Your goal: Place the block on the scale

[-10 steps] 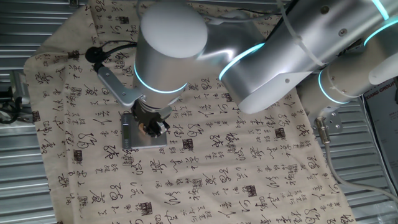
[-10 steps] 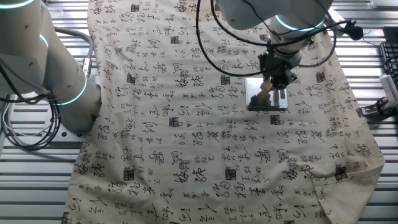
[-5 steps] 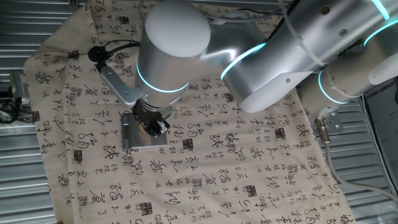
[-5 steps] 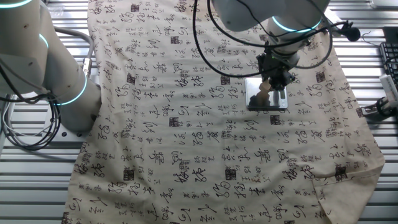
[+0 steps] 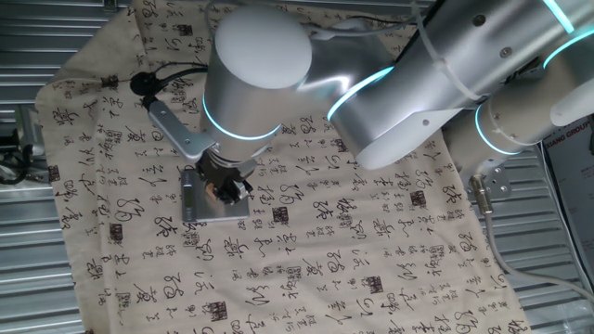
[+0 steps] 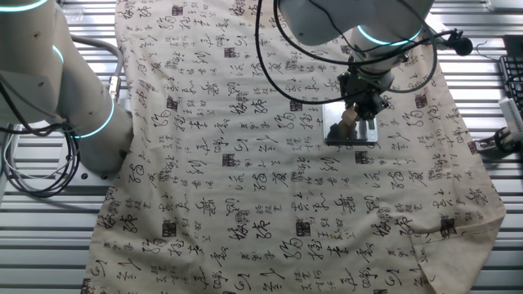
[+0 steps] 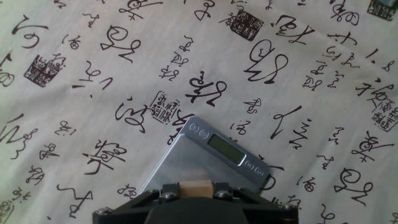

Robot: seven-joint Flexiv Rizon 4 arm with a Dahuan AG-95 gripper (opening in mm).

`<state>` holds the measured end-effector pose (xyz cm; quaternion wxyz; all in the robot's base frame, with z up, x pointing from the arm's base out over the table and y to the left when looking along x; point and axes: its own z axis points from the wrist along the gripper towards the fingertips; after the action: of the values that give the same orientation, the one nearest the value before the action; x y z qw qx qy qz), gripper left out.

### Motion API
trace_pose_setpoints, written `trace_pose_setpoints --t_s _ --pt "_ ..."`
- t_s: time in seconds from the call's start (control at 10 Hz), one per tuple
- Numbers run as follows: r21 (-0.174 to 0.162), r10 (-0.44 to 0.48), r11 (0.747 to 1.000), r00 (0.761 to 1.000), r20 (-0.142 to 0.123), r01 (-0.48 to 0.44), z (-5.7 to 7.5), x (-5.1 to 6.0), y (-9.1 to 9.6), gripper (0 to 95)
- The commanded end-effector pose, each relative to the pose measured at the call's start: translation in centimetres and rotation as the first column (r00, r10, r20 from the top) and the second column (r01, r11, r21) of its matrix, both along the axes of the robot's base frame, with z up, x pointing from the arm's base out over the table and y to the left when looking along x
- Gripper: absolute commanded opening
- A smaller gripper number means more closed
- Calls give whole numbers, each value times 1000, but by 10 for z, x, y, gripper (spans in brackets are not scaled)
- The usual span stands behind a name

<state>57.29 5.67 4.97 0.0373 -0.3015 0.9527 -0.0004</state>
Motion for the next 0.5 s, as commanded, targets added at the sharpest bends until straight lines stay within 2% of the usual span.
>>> trace_pose_setpoints --t_s 0.1,0.5 --pt "1 6 1000 1000 1 -6 0 -1 0 0" --pt "-1 16 1000 1000 1 -16 0 -1 0 0"
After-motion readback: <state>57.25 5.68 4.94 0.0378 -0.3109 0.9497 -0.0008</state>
